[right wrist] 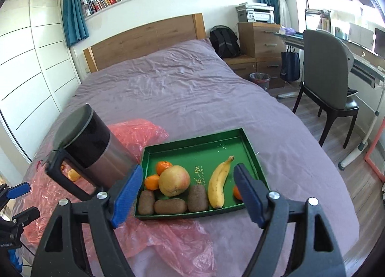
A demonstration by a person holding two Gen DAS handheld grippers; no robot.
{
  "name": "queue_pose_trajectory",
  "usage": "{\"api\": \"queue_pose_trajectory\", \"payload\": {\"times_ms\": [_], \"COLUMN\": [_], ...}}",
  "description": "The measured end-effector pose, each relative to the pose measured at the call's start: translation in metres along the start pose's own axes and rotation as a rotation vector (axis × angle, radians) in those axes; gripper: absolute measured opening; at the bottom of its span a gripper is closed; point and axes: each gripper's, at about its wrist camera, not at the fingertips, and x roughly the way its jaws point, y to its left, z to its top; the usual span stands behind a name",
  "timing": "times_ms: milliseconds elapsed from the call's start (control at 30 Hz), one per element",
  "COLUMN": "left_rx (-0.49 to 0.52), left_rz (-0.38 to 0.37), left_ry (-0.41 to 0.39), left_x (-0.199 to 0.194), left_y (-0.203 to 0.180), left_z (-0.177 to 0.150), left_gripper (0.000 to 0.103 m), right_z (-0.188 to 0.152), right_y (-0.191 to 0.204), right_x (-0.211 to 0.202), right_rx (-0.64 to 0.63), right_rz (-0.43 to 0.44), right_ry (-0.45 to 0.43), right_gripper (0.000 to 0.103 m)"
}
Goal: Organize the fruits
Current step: 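Withdraw both tools from the tray, then move both tools toward the squash and small apple on the sheet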
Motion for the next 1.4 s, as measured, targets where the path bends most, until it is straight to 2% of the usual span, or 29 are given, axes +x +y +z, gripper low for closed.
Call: {"api": "queue_pose_trajectory", "payload": {"times_ms": [200,367,533,800,1067,1233,1400], "left_rx": [-0.061,-0.112,-0.16,-0.321,-0.43,-0.504,-0.611], "left_rz": [0.088,0.167,0.242,0.338,0.353,0.324,0.264], "left_ry": [-0.024,-0.053,-0.048,-0.062,-0.073,-0.082,-0.081], "left_x": [-0.05,-0.083,-0.108,-0.138,-0.144,-0.14,-0.123], "left_y": [0.051,0.088,0.126,0.19,0.23,0.255,0.287], "left_z": [-0.039,-0.069,-0.097,-0.137,-0.159,-0.16,-0.158], "left_gripper": [0.07,0.071,0.071,0.072,0.073,0.073,0.073], "right_z": [-0.016,-0.035,-0.064,-0.102,-0.11,-0.11,-0.107], "right_y": [0.024,0.044,0.07,0.126,0.188,0.224,0.262], "right_x": [-0.057,-0.079,-0.084,-0.07,-0.057,-0.044,-0.021], "right_rx": [-0.026,-0.039,-0.073,-0.149,-0.233,-0.284,-0.331], "right_rz": [0.027,0.06,0.12,0.208,0.278,0.3,0.328], "right_ry": [-0.048,-0.048,-0.01,0.066,0.094,0.116,0.143], "right_gripper": [0.103,0.103,0.103,0.103,0.103,0.103,0.103]}}
